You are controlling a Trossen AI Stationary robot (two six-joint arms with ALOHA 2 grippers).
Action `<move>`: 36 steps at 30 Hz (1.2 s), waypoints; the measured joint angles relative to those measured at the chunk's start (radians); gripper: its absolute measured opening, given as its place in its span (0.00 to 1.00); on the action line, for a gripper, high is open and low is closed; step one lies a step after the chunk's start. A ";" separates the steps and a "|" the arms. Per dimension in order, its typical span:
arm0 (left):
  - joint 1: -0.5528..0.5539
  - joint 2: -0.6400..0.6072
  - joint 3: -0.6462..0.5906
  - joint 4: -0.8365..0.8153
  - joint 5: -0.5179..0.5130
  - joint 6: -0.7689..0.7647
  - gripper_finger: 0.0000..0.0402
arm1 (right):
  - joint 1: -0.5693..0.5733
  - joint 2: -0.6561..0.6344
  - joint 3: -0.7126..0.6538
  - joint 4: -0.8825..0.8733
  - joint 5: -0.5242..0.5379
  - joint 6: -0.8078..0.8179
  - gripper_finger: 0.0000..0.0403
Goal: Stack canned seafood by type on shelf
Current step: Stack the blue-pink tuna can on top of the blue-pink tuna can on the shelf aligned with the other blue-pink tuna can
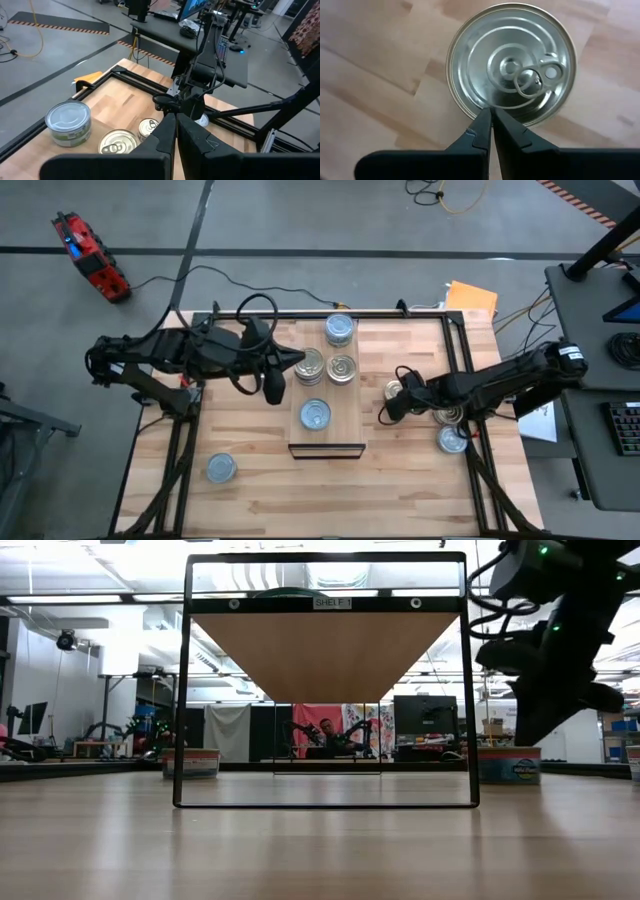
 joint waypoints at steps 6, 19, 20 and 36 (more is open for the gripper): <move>-0.030 0.003 0.000 0.008 -0.002 -0.003 0.00 | 0.086 0.000 0.000 0.004 -0.040 0.072 0.03; -0.090 0.052 0.000 0.027 -0.010 -0.008 0.00 | 0.414 0.000 0.006 0.080 -0.078 0.330 0.03; -0.095 0.058 0.000 0.035 -0.010 -0.008 0.00 | 0.440 0.000 0.010 0.097 -0.078 0.338 0.03; -0.204 0.154 0.000 0.050 -0.010 -0.043 0.00 | 0.556 0.001 0.171 0.003 0.116 0.349 0.03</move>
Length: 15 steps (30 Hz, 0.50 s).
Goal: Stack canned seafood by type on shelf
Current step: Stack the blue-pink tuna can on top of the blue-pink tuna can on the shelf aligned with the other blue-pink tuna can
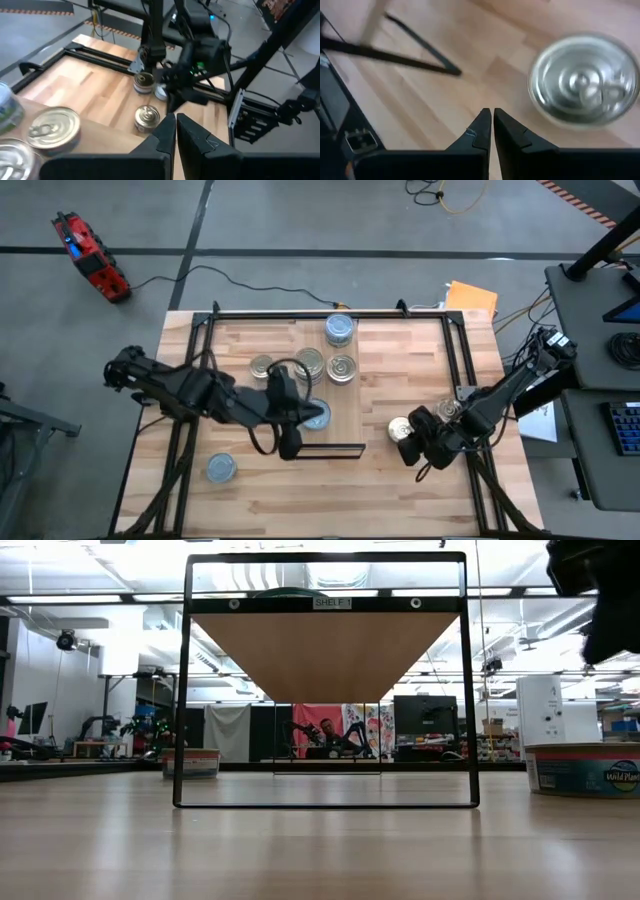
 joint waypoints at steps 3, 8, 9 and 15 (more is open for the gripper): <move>-0.022 0.024 0.000 0.000 0.000 -0.023 0.00 | 0.000 0.000 0.003 -0.008 0.063 0.001 0.03; -0.057 0.056 0.000 -0.019 0.001 -0.033 0.00 | 0.000 0.036 -0.006 -0.010 0.087 0.055 0.03; -0.063 0.062 0.000 -0.026 0.001 -0.043 0.00 | 0.000 0.052 -0.006 -0.009 0.087 0.065 0.03; -0.089 0.086 0.000 -0.063 0.005 -0.094 0.00 | 0.000 0.176 -0.006 0.024 0.078 0.119 0.03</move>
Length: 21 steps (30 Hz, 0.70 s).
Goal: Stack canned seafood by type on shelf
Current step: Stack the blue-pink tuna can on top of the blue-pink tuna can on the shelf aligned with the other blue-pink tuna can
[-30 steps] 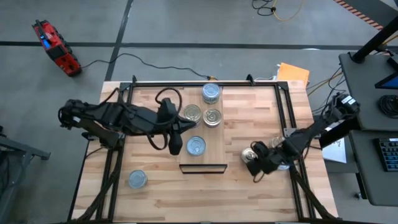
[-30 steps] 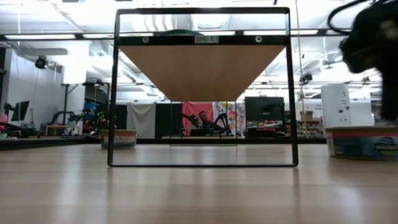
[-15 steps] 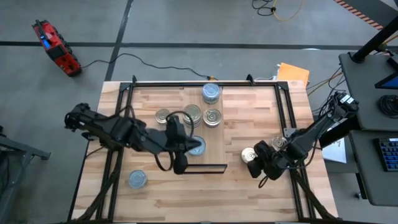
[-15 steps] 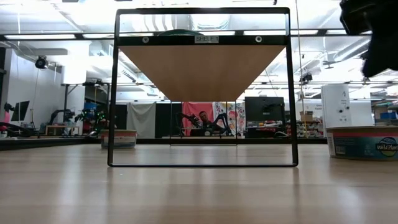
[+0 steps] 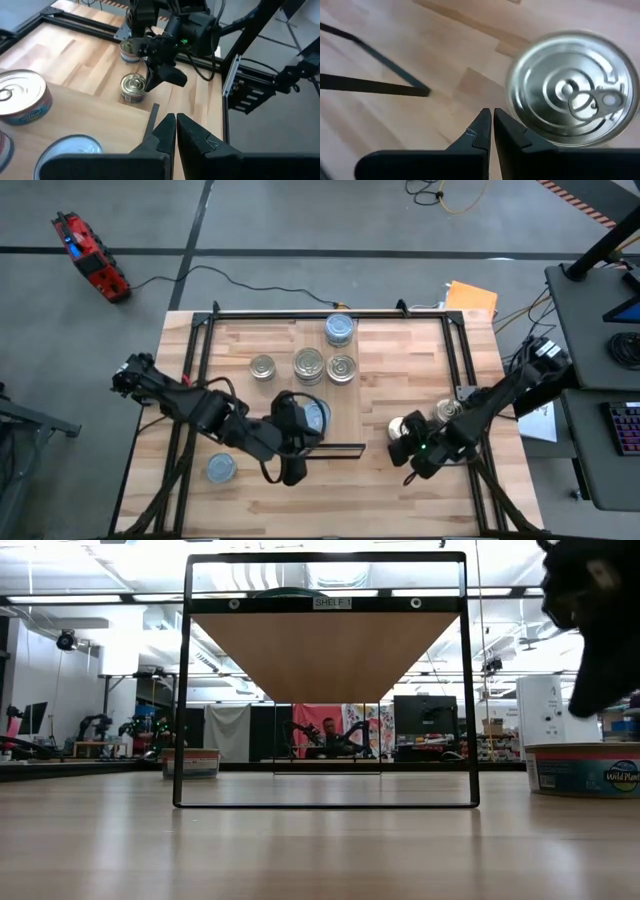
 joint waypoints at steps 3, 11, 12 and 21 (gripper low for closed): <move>-0.023 0.005 0.000 -0.010 -0.001 -0.001 0.00 | 0.000 0.059 0.003 0.004 -0.022 0.034 0.03; -0.102 0.006 -0.009 -0.030 -0.045 -0.007 0.00 | 0.002 0.092 0.075 -0.003 -0.049 -0.010 0.03; -0.106 0.006 -0.013 -0.028 -0.049 -0.016 0.00 | 0.002 0.087 0.087 -0.025 -0.034 -0.013 0.03; -0.122 0.006 -0.026 -0.028 -0.058 -0.081 0.00 | -0.005 0.079 0.105 -0.310 -0.054 0.044 0.03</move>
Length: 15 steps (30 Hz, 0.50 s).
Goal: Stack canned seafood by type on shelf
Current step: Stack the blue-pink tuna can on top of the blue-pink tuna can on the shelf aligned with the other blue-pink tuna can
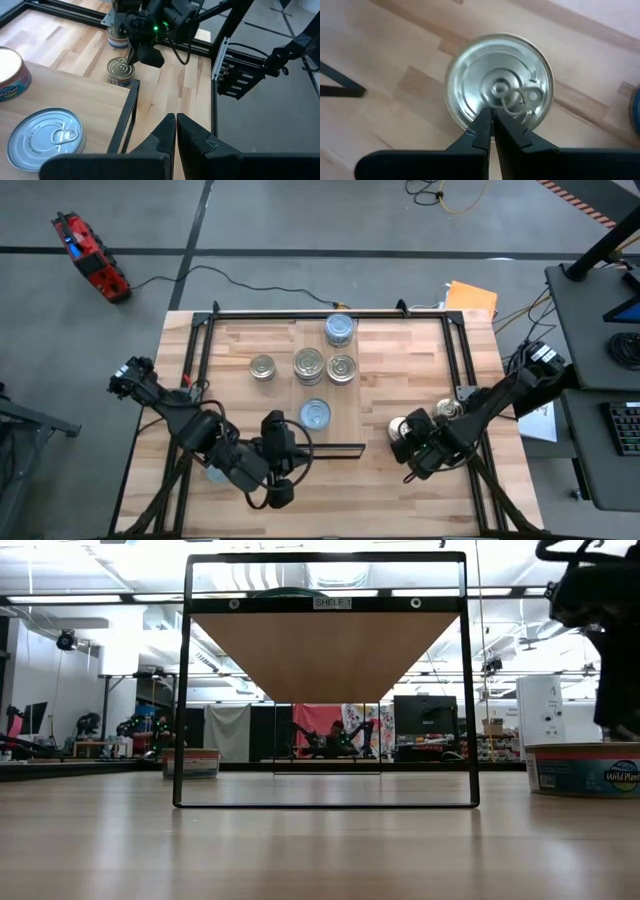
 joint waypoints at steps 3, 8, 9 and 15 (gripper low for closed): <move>-0.008 0.000 -0.001 0.000 0.000 -0.006 0.00 | 0.000 0.016 -0.016 0.080 -0.005 -0.029 0.03; -0.012 0.000 -0.002 -0.001 0.002 -0.026 0.00 | 0.001 0.068 -0.020 0.169 -0.018 -0.048 0.03; -0.012 0.000 -0.002 0.000 0.002 -0.026 0.00 | 0.000 0.077 -0.018 0.189 -0.025 -0.049 0.03; -0.012 0.000 -0.002 0.001 0.004 -0.027 0.00 | 0.025 0.150 0.008 0.359 -0.091 -0.099 0.03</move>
